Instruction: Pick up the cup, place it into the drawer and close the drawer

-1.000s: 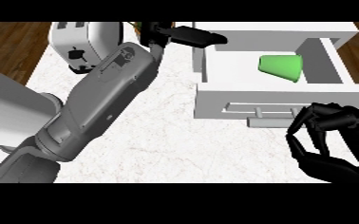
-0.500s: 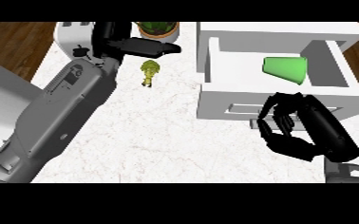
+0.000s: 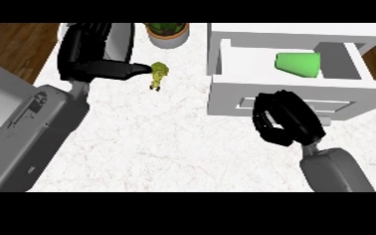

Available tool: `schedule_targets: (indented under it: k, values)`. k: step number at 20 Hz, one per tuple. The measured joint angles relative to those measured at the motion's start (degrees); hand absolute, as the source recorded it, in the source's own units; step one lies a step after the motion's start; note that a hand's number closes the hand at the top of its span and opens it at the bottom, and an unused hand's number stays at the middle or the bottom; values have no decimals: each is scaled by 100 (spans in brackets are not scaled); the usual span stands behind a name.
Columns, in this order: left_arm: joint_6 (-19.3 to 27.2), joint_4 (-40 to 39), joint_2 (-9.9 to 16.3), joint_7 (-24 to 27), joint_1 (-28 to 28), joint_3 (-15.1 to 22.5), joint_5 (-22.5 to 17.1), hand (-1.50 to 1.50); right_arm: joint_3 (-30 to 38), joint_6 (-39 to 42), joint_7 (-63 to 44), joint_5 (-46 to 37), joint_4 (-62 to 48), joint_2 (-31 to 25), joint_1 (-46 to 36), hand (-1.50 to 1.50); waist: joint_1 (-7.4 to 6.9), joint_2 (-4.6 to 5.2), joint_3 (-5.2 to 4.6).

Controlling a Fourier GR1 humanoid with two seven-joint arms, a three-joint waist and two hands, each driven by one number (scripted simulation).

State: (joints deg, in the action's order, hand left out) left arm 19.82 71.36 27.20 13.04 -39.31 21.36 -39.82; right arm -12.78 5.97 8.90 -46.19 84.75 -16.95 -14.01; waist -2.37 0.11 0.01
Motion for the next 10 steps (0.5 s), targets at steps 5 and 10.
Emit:
schedule_targets:
  k: [5, 10]
  values:
    - [-300, 458, 320, 69, 670, -248, -37, -150, 46, -578, 355, -439, -1708, 321, -883, 150, -3, 13, 3]
    - [-605, 728, 533, 113, 1149, -520, -73, -150, 338, -1130, 819, -593, -3398, 575, -1832, 150, -16, 5, -12]
